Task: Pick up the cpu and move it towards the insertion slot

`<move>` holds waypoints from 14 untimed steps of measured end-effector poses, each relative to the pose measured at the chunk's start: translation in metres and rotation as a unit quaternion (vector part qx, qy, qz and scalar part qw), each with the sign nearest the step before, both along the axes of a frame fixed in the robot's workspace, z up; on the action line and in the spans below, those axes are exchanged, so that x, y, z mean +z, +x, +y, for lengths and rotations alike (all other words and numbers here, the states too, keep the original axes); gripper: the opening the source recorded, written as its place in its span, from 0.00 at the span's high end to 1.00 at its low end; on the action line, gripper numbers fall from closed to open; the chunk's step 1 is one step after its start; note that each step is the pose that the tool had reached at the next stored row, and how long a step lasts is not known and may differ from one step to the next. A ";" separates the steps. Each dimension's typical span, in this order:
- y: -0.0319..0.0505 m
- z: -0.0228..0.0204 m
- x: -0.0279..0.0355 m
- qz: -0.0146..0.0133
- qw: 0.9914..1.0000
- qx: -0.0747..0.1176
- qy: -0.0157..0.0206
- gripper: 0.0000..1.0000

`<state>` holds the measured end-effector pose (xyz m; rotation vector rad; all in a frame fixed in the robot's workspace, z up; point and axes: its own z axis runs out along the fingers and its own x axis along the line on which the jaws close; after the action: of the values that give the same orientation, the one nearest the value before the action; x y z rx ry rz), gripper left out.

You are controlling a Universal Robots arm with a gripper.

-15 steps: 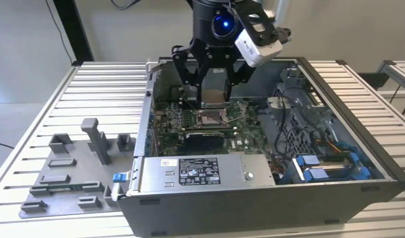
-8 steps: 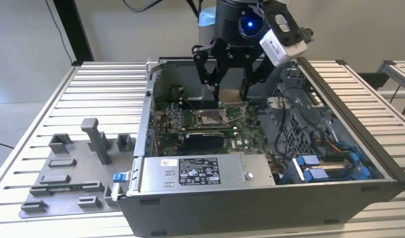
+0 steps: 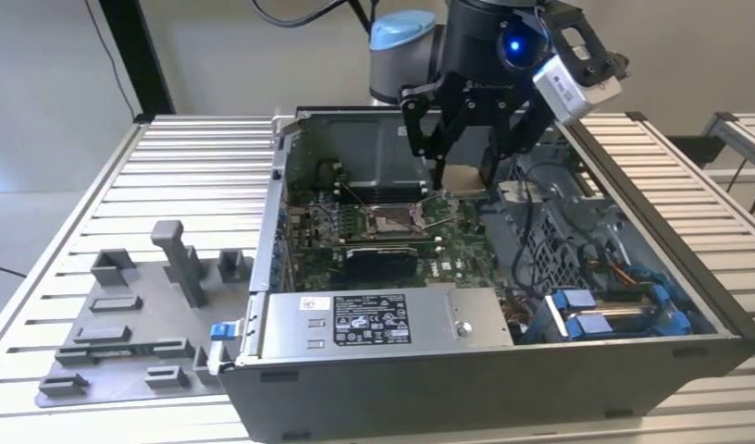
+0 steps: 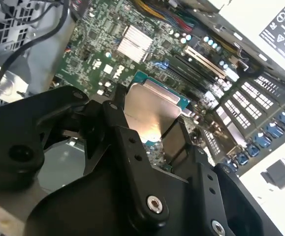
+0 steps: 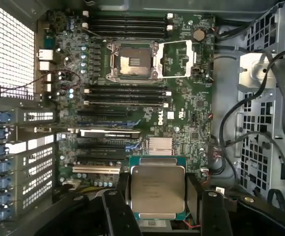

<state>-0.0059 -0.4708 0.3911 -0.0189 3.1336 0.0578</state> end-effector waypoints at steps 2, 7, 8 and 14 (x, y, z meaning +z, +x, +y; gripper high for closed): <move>0.0045 0.0000 0.0001 0.000 1.000 0.000 0.000 1.00; 0.0049 0.0000 0.0000 0.000 1.000 0.000 0.000 1.00; 0.0049 0.0000 0.0000 0.000 1.000 0.000 0.000 1.00; 0.0050 0.0000 0.0000 0.000 1.000 0.000 0.000 1.00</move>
<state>-0.0009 -0.4708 0.3911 -0.0188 3.1336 0.0577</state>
